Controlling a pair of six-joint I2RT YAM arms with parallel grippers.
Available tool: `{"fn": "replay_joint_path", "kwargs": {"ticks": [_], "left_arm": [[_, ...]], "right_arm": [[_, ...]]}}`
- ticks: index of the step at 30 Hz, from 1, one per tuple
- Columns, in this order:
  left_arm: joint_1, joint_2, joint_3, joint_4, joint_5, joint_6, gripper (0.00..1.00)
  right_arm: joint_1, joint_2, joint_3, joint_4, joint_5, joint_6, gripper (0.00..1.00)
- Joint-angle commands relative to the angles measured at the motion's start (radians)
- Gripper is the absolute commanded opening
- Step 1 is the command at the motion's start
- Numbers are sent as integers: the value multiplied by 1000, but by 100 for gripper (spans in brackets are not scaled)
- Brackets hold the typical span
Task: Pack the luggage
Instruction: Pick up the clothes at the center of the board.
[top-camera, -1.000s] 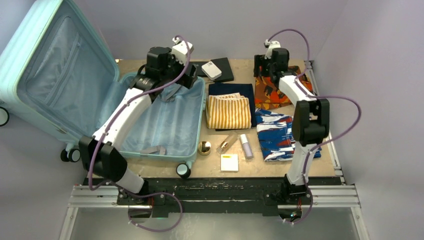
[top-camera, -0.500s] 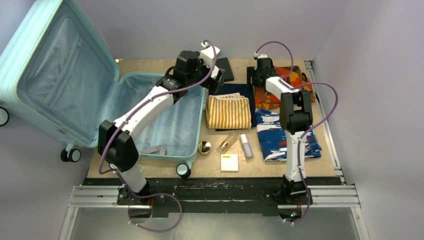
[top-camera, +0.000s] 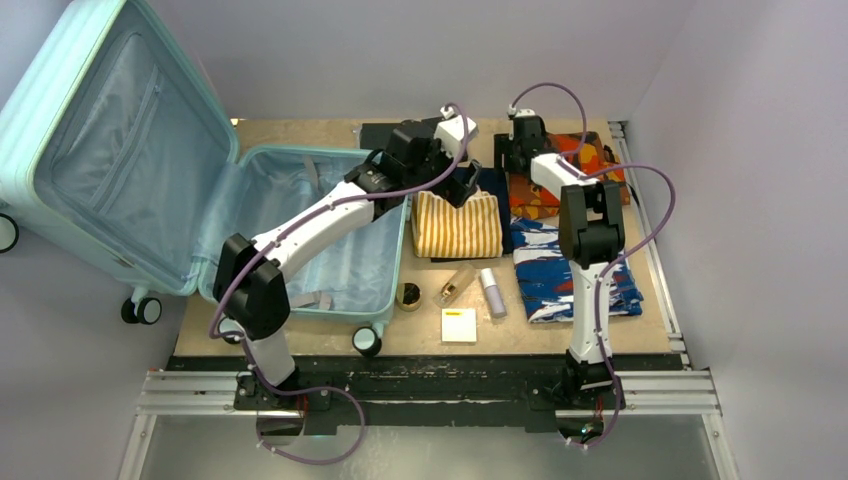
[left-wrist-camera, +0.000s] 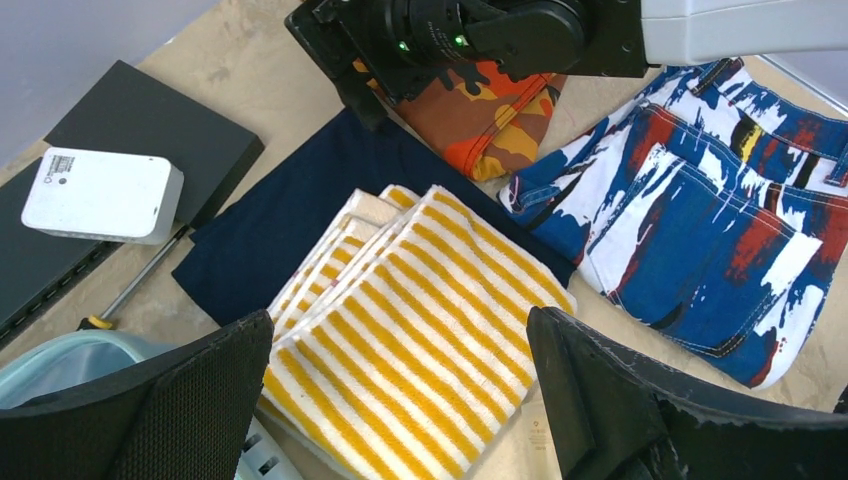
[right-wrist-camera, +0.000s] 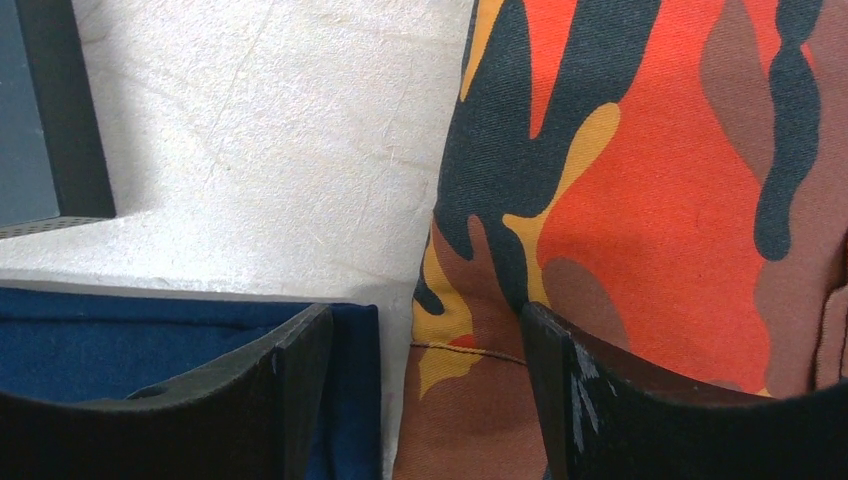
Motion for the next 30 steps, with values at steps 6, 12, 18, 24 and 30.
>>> {"fn": "replay_joint_path", "kwargs": {"ticks": [6,12,18,24,30], "left_arm": [[-25,41,44,48,-30,-27,99],[-30,67,62,34,-32,-28,99],[-29,66,66,34,-40,-30,99],[-30,79,69,34,-37,-41,99],[-29,86,72,31,-38,-51,99]], "right_arm": [[-7,45,30,-29,43,15,73],[-38,-33,11,-12,11,60,65],[-41,-183,-88,92,37,16,69],[-37,-151,-84,58,78,8,71],[-25,-108,-97,67,55,-20,77]]}}
